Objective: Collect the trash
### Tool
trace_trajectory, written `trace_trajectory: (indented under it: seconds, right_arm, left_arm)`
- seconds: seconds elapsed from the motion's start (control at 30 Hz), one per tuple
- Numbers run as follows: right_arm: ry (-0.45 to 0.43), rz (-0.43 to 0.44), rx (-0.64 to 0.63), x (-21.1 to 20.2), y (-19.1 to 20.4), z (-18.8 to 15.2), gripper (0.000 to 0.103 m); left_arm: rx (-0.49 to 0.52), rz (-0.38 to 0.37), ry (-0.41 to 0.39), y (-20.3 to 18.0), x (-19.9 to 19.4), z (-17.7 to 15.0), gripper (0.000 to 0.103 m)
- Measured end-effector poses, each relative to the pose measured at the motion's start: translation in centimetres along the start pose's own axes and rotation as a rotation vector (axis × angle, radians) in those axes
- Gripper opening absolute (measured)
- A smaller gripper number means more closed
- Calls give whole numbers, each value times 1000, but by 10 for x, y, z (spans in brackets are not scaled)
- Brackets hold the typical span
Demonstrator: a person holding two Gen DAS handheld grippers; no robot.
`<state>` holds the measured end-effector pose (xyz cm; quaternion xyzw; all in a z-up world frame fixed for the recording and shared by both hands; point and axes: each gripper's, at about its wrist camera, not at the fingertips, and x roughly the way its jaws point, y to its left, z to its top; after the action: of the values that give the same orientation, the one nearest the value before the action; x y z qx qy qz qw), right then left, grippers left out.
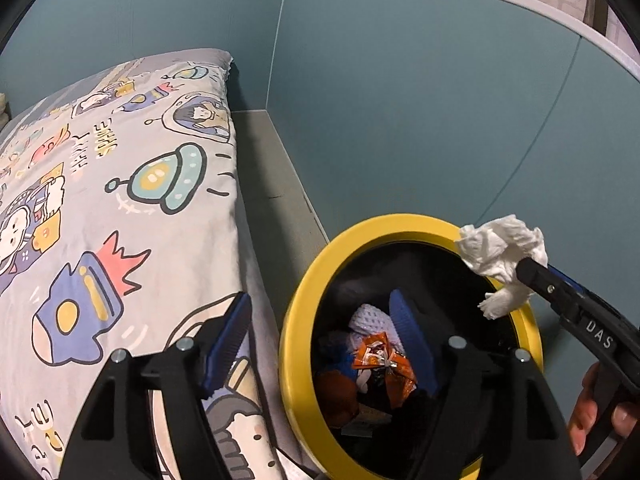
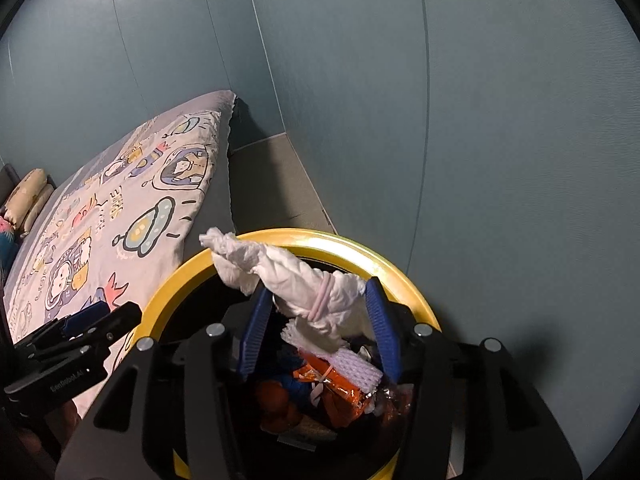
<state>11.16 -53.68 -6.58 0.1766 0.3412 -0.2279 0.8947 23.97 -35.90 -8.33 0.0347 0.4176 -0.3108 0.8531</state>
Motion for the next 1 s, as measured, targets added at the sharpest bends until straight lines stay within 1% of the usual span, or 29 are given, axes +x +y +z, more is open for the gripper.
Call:
trace_trajectory:
  seconds: [0.03, 0.07, 0.1, 0.27, 0.6, 0.83, 1.0]
  right_arm:
    - [0, 1, 1, 0, 1, 0, 46]
    - [-1, 0, 2, -1, 1, 0, 49]
    - [-2, -1, 4, -1, 1, 0, 53]
    - [-2, 1, 19, -7, 1, 2, 56]
    - [-15, 8, 5, -21, 16, 2, 56]
    - [-41, 24, -29, -41, 38, 4, 56]
    - [-57, 49, -59, -53, 59, 4, 56]
  left_arm:
    - [-7, 2, -3, 2, -2, 1, 68]
    - [-12, 2, -5, 3, -3, 1, 68]
    - [-19, -1, -6, 5, -4, 2, 68]
    - [-47, 15, -19, 16, -12, 3, 68]
    - [-76, 26, -58, 32, -36, 4, 68]
    - [-96, 35, -109, 50, -68, 3, 68]
    - [-108, 66, -145, 69, -92, -3, 68]
